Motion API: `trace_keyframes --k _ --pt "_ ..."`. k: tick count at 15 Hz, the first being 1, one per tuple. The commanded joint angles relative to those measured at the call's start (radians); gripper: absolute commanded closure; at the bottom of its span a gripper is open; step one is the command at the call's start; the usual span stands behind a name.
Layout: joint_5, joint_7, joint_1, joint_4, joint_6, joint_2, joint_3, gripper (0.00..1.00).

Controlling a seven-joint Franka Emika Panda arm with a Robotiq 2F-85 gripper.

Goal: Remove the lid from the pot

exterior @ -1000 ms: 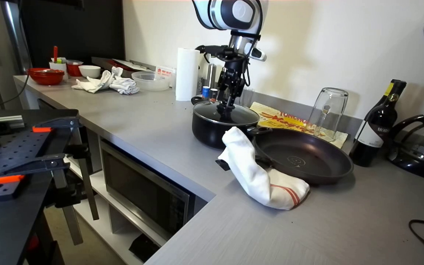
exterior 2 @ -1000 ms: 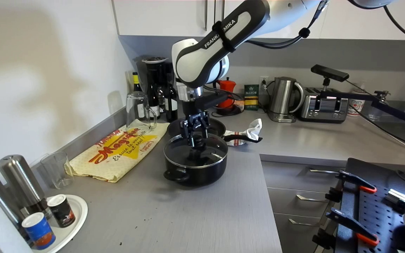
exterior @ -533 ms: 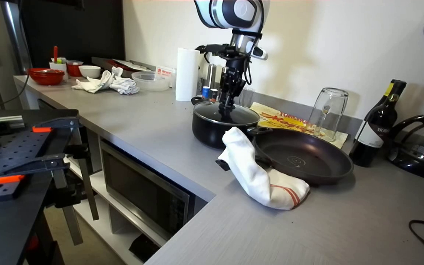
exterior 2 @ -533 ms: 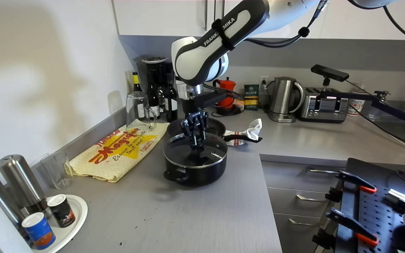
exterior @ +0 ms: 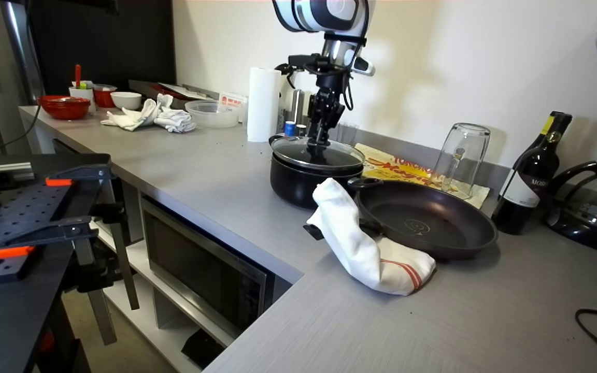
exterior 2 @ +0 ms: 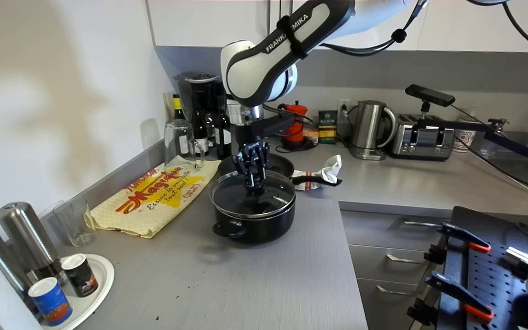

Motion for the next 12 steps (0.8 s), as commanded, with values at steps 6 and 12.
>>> trace_keyframes --k 6,12 --pt "-0.088 0.061 0.087 -0.279 0.028 -0.310 0.002 0.76" --pt "-0.133 0.087 0.123 -0.469 0.057 -0.452 0.050 0.76"
